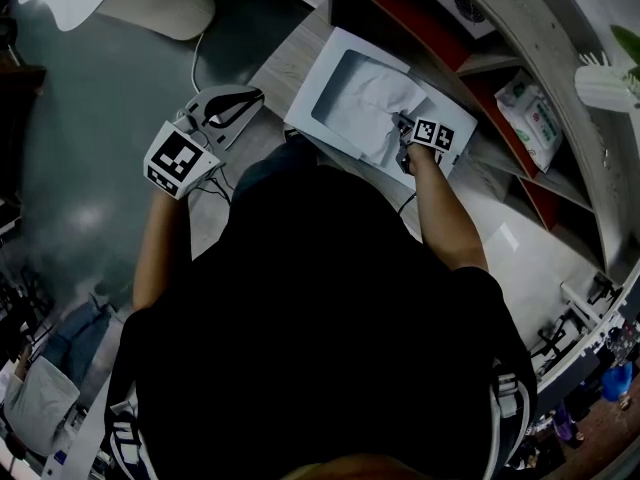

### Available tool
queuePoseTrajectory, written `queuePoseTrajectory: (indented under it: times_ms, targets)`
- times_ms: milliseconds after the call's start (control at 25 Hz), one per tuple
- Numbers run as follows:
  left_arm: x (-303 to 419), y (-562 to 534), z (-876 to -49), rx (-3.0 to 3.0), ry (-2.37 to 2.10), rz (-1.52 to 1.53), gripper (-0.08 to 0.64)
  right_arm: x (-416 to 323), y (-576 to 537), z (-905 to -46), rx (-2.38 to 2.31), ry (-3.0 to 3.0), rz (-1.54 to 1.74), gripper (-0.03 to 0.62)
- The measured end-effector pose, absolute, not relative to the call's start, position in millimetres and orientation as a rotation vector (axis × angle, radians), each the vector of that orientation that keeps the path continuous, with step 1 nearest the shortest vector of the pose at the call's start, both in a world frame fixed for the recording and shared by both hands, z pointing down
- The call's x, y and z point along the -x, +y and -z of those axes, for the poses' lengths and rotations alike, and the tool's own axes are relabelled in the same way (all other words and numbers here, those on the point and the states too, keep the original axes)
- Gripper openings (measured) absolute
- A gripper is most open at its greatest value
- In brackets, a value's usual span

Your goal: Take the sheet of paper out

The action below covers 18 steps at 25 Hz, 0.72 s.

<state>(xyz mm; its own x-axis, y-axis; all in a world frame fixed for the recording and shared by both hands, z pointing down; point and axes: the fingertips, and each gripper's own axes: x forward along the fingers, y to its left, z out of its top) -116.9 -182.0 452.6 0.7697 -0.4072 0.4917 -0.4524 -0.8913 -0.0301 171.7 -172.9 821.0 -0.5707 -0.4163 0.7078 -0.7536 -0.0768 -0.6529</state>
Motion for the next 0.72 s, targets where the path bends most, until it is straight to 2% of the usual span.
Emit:
queuePoseTrajectory:
  times_ms: [720]
  targets:
    - [86,-155,-444,-2.921,-0.660,-0.740,0.029,-223,-127,-807,-1.341,-1.897,-1.692,0.016]
